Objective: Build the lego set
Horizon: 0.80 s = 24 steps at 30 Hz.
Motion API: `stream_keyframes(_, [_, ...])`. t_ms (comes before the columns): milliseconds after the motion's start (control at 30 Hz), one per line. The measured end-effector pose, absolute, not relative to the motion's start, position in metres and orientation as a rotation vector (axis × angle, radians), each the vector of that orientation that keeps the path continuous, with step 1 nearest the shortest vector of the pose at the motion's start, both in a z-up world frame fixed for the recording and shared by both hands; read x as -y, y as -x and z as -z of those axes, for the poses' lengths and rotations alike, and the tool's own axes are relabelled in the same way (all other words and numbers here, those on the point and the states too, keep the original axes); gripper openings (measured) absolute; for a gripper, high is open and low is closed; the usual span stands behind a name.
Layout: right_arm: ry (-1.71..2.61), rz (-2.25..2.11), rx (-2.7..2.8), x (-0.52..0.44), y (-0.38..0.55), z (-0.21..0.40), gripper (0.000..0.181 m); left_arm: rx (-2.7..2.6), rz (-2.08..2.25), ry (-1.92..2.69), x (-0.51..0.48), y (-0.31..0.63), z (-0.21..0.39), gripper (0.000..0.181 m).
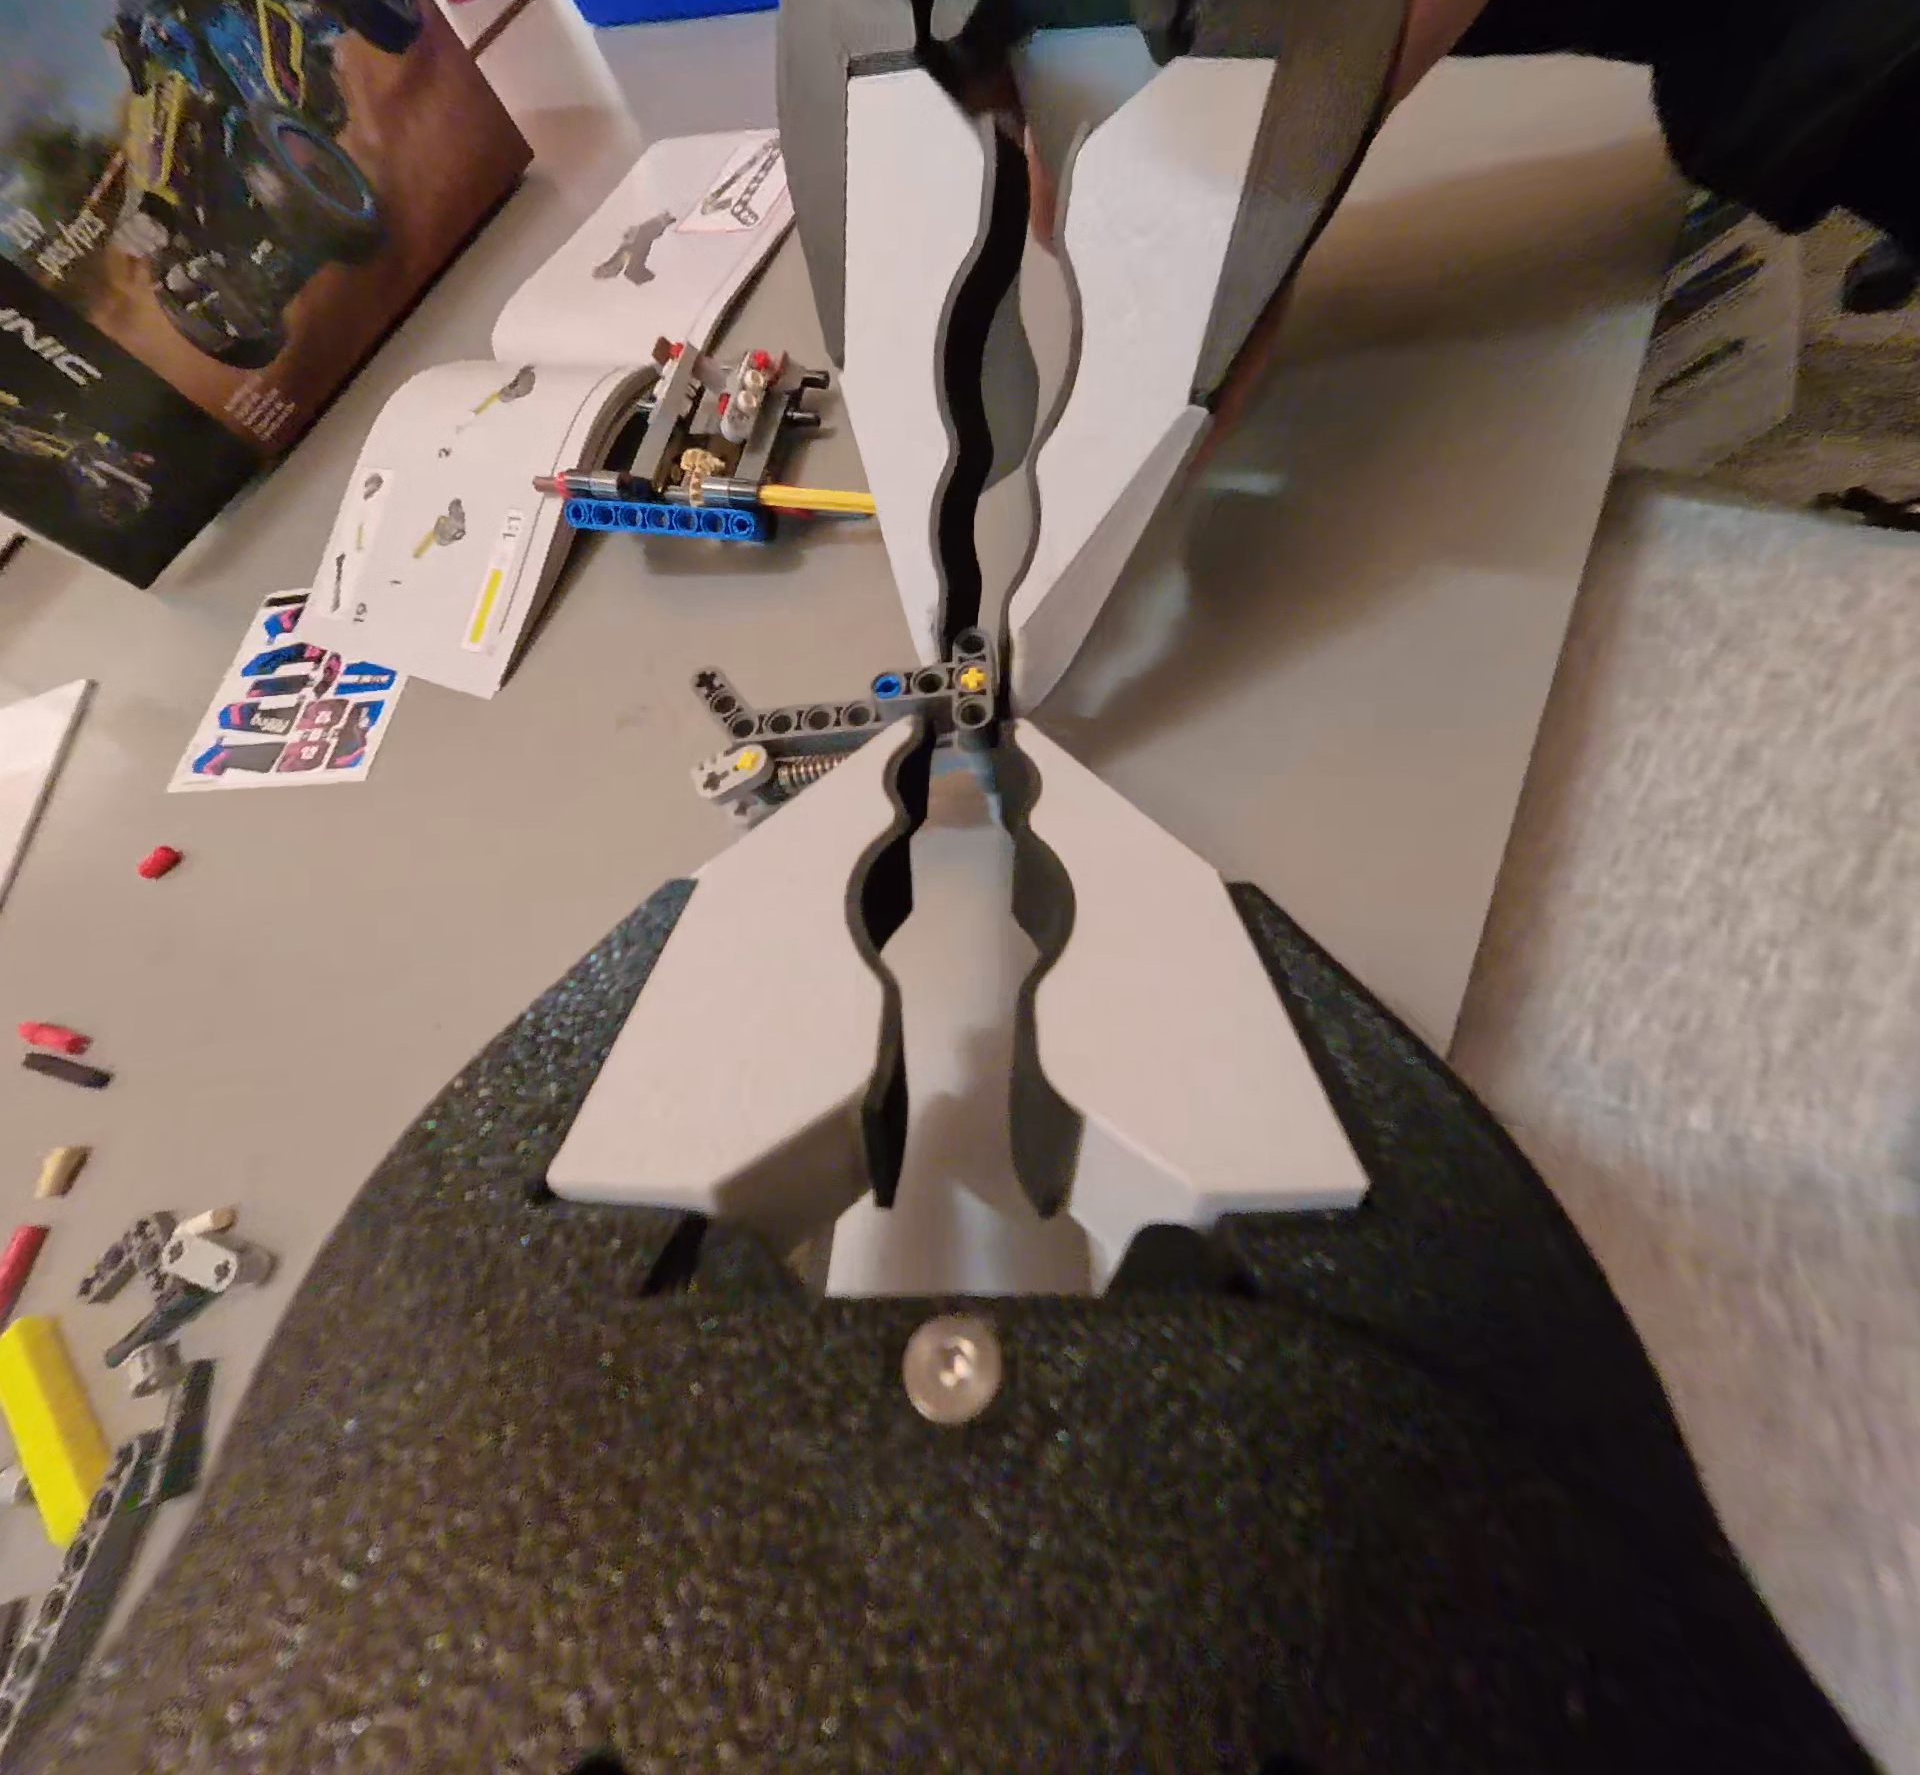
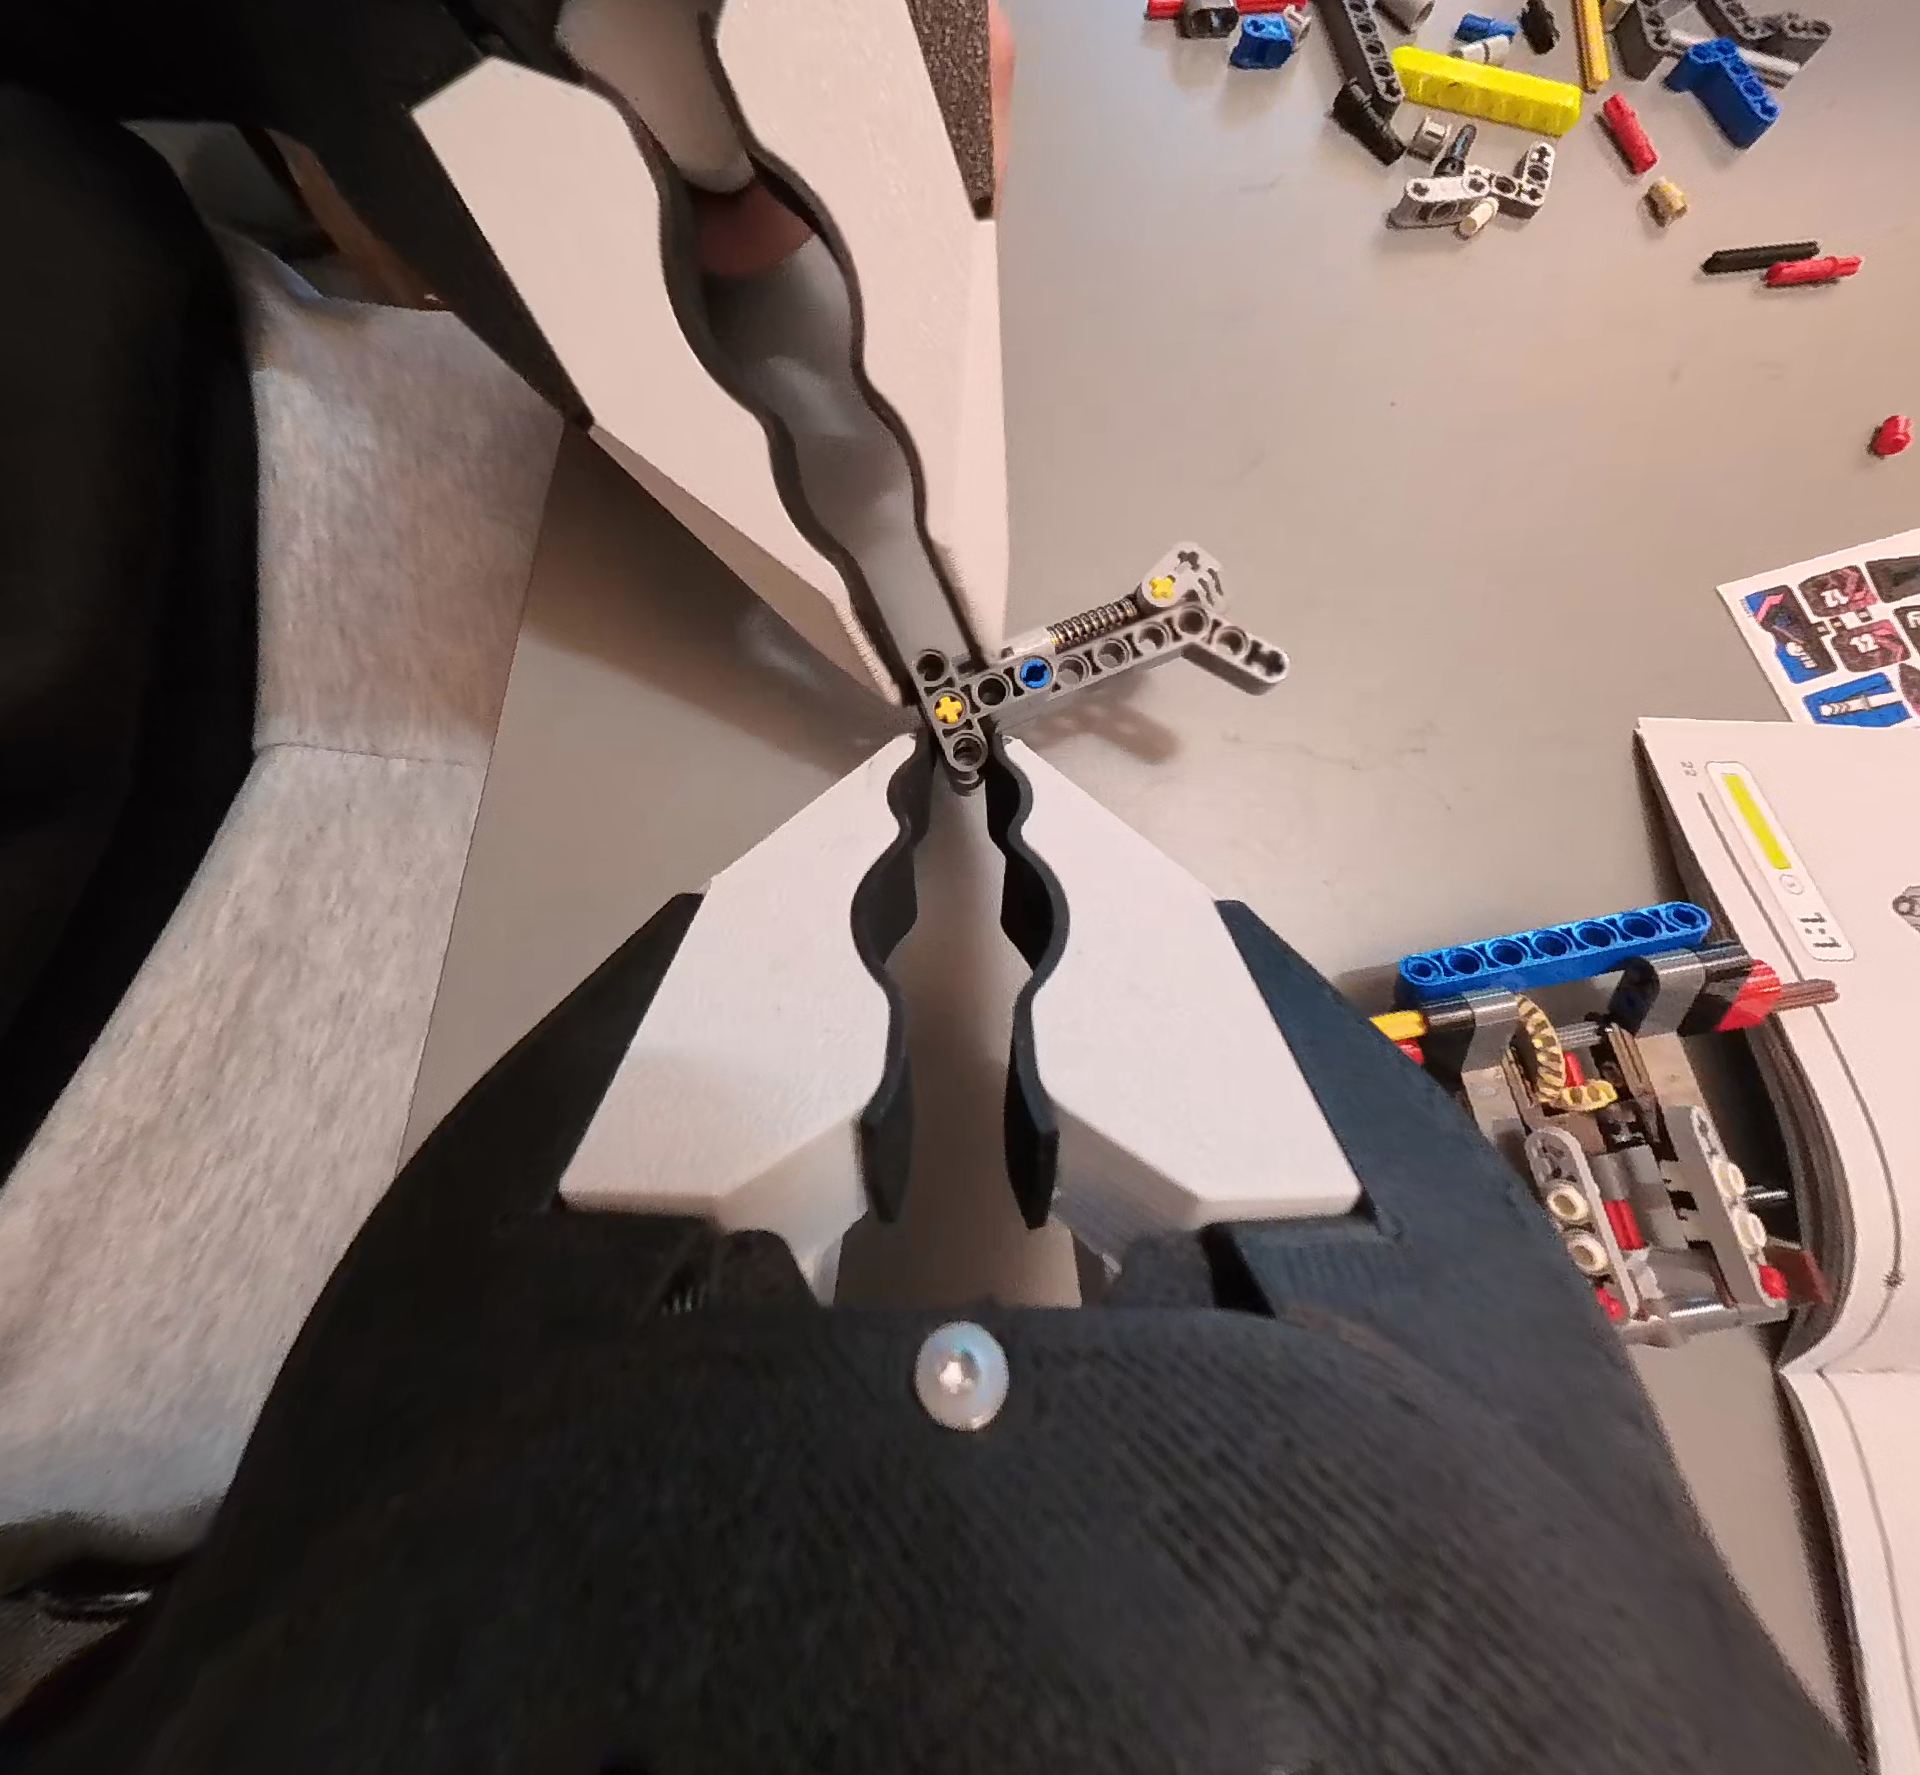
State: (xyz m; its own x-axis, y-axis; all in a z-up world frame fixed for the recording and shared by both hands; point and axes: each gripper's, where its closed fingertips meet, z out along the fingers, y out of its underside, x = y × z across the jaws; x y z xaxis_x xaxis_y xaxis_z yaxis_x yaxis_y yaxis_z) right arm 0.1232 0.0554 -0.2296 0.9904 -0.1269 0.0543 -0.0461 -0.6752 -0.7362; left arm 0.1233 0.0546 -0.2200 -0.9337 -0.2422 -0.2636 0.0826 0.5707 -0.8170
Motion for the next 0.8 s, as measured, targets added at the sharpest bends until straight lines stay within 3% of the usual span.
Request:
stream_keyframes(667, [2.424, 0.17, -0.042, -0.059, -0.126, 0.236, 0.006, -2.504, 1.338, 0.028, -0.059, -0.125, 0.222, 0.005])
stream_keyframes(800, [2.386, 0.213, -0.12, -0.057, -0.131, 0.237, 0.006, -2.536, 1.317, 0.251, -0.073, -0.125, 0.223, 0.031])
